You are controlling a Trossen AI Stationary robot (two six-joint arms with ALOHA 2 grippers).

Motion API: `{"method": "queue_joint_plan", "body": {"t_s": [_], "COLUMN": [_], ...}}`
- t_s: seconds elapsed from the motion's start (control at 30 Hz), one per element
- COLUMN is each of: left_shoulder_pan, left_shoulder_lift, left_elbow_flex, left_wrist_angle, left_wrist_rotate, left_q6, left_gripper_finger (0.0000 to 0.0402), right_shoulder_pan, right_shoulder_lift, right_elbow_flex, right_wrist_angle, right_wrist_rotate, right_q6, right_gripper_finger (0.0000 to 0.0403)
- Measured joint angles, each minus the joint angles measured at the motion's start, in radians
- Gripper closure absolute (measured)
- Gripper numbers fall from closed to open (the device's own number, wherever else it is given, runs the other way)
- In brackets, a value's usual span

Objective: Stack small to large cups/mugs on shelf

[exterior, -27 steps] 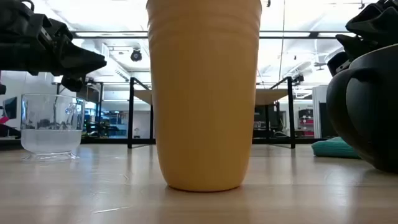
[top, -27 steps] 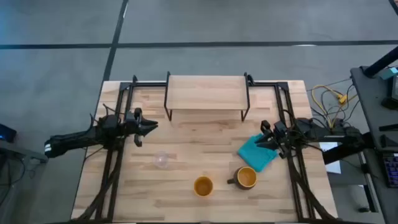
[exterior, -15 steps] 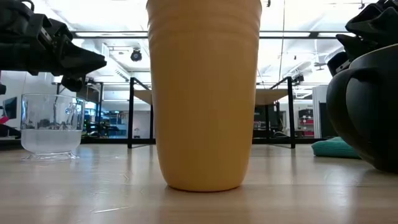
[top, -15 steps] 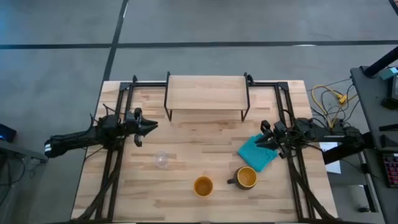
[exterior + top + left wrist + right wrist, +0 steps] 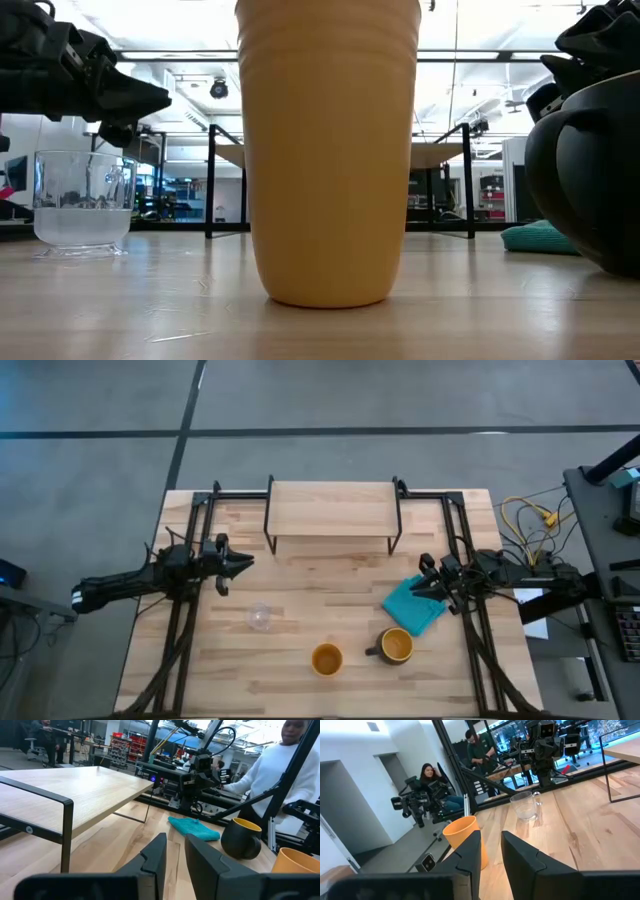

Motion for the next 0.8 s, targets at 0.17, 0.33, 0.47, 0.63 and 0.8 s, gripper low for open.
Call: {"method": "queue_joint_plan", "body": {"t_s": [0.17,0.33,0.47,0.63,0.8], "left_shoulder_pan": [0.0,0.0,0.0,0.0,0.0], "left_shoulder_lift": [0.0,0.0,0.0,0.0,0.0], "left_elbow_flex": [0.0,0.0,0.0,0.0,0.0], "left_wrist_angle": [0.0,0.0,0.0,0.0,0.0], "left_wrist_rotate": [0.0,0.0,0.0,0.0,0.0], "left_q6": [0.0,0.0,0.0,0.0,0.0], "left_gripper_finger": [0.0345,0.0345,0.0345,0.0345,0.0345], "right_shoulder_pan": [0.0,0.0,0.0,0.0,0.0], "right_shoulder_lift": [0.0,0.0,0.0,0.0,0.0], "right_elbow_flex": [0.0,0.0,0.0,0.0,0.0], "right_wrist_angle": [0.0,0.0,0.0,0.0,0.0], "right_wrist_rotate": [0.0,0.0,0.0,0.0,0.0], "right_q6": [0.0,0.0,0.0,0.0,0.0], "right_gripper_finger": [0.0328,0.0323,0.0326,0.0332,0.0329]}}
